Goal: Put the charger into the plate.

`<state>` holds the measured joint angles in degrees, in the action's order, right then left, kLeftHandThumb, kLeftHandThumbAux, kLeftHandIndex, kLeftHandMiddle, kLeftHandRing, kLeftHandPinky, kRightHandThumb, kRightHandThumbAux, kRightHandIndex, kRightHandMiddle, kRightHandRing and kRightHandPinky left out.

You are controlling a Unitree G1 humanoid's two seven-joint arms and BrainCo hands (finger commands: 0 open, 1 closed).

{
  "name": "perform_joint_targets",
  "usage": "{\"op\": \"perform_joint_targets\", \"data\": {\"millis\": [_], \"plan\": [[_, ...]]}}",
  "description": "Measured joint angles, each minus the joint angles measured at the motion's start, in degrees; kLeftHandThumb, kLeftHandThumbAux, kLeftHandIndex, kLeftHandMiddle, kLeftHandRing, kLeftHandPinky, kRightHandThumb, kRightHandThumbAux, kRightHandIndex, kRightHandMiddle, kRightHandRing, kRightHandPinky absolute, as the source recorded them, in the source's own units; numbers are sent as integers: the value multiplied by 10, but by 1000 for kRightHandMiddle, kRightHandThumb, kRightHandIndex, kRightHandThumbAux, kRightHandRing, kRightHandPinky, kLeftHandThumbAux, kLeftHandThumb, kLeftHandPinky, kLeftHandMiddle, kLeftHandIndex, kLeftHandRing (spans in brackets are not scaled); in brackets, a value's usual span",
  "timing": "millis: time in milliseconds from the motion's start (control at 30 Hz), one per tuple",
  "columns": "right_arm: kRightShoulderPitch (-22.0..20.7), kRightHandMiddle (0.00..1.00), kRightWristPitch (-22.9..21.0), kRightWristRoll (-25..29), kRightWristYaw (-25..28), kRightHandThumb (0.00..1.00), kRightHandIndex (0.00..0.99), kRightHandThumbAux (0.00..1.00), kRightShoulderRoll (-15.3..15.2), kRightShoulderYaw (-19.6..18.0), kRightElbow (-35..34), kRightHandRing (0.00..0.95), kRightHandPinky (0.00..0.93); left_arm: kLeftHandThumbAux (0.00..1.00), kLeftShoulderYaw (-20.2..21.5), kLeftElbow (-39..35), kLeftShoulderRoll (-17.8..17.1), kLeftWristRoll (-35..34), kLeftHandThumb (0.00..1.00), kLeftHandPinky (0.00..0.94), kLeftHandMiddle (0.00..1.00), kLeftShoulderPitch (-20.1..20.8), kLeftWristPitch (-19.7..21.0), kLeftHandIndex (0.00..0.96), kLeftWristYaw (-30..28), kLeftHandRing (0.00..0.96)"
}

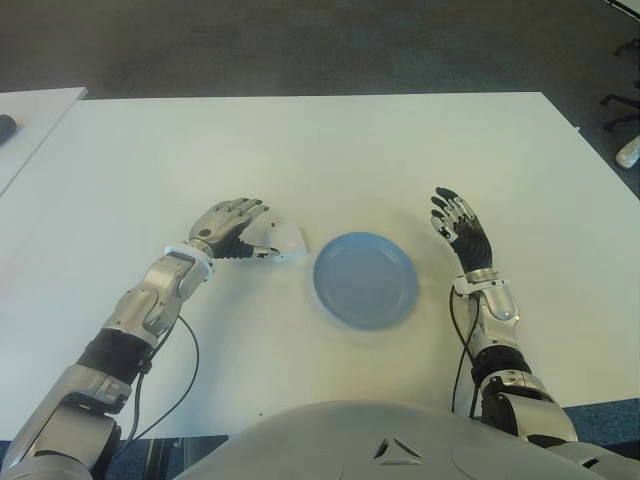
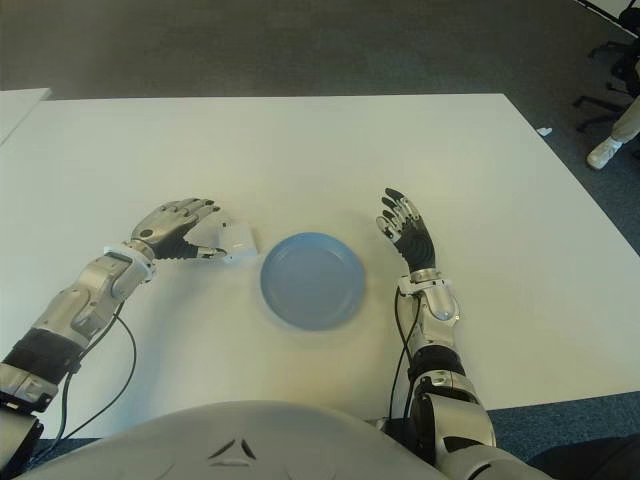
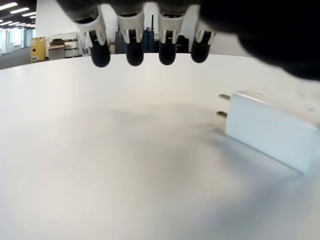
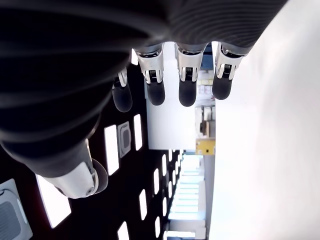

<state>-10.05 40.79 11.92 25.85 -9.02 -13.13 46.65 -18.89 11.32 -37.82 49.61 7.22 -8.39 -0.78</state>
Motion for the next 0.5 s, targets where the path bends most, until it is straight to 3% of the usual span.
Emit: {"op": "perform_joint_targets", "data": {"millis": [500], "plan": [[2,101,1,-7,-8,248,121,666,1,5,-4,80,65,224,-4,-18,4,-1,403,66,8,11,-1,3,-14,1]]}}
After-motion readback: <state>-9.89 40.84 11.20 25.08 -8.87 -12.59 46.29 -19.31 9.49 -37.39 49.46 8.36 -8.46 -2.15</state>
